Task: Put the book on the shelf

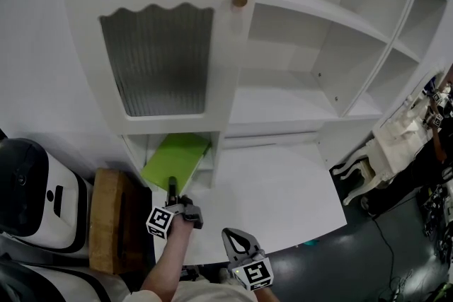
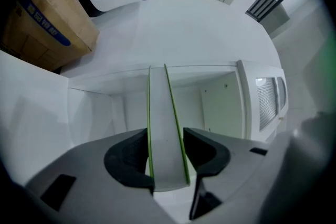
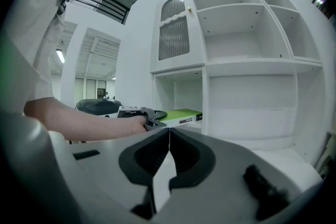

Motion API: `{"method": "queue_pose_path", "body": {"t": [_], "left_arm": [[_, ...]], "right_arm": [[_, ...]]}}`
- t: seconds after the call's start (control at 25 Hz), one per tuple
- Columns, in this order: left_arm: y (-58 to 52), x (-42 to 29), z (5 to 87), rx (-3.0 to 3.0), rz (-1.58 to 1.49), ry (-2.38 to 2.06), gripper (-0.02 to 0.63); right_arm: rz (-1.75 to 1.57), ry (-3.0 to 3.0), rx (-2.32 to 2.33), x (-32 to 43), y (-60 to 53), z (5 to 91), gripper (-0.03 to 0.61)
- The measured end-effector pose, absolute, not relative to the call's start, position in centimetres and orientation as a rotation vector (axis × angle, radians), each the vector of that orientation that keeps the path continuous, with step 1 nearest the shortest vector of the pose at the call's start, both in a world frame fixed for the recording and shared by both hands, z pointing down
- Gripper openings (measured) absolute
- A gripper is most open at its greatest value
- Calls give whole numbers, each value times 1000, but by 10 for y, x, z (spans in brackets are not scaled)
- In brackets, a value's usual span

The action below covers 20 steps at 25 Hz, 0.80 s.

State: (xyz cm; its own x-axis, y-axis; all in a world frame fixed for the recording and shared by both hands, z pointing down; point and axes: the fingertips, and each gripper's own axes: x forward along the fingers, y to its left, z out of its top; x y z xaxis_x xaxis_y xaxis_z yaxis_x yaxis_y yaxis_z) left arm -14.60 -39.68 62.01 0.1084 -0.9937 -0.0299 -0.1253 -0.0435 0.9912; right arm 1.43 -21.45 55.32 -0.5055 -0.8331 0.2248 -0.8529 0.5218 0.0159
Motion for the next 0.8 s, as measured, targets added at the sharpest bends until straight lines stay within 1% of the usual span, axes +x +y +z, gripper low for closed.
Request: {"method": "queue_pose_path", "body": {"t": [0.68,0.8], "left_arm": [[-430,-115,624,1494,-991,-1087,199],[-437,-109,624,1494,-993,-1044,211]], "right_arm": [[171,-2521,1487,19,-225,556,14],[164,-2521,1491,20,-225,559,14]]}}
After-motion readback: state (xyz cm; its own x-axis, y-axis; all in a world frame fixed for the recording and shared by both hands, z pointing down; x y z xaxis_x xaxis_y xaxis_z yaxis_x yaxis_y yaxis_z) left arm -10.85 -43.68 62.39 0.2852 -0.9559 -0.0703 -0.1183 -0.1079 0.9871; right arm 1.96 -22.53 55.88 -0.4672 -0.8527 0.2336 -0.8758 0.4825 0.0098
